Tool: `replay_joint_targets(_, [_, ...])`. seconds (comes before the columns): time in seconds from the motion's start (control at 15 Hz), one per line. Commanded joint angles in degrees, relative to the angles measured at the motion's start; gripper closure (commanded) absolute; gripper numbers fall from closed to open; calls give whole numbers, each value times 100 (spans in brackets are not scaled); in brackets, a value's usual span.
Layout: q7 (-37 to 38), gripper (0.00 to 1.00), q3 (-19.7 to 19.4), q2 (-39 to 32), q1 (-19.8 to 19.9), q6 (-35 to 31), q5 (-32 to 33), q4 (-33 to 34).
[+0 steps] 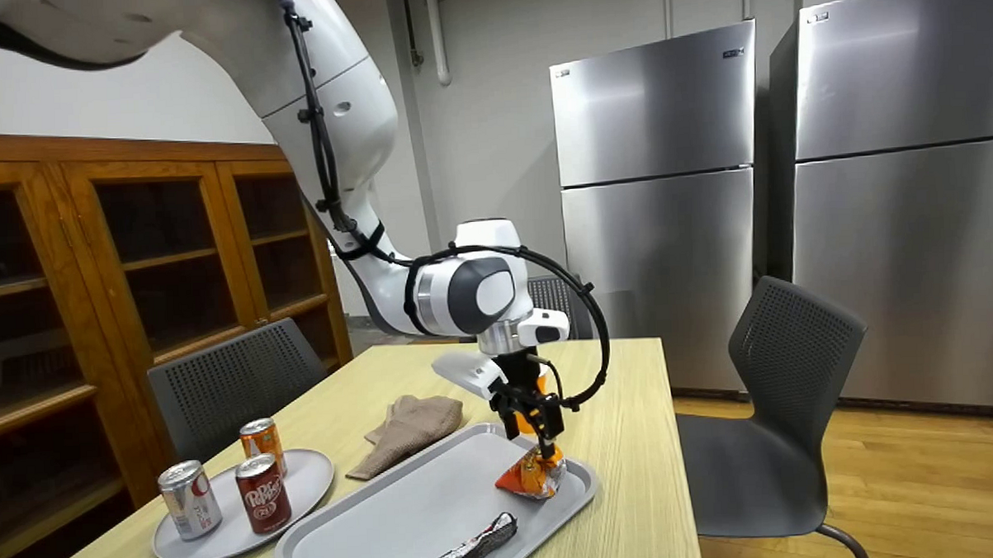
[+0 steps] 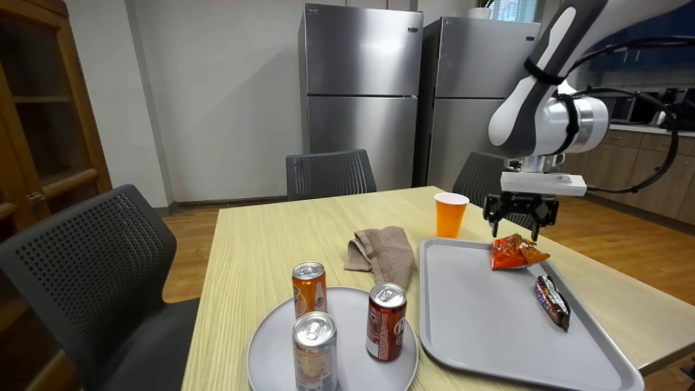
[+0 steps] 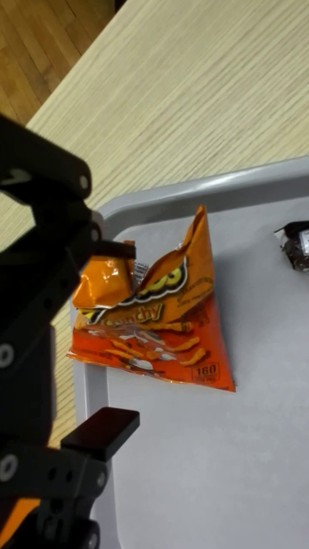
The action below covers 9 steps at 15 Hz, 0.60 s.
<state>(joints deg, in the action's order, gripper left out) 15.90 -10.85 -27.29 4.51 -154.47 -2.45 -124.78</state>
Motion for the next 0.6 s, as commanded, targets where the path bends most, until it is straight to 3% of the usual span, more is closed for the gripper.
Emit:
replay_joint_targets(0.0, [58, 42, 34, -151, -22, 76, -95, 225])
replay_joint_targets(0.47, [46, 97, 27, -186, -10, 96, -116, 224])
replay_joint_targets(0.53, [48, 100, 23, -175, -14, 96, -110, 206])
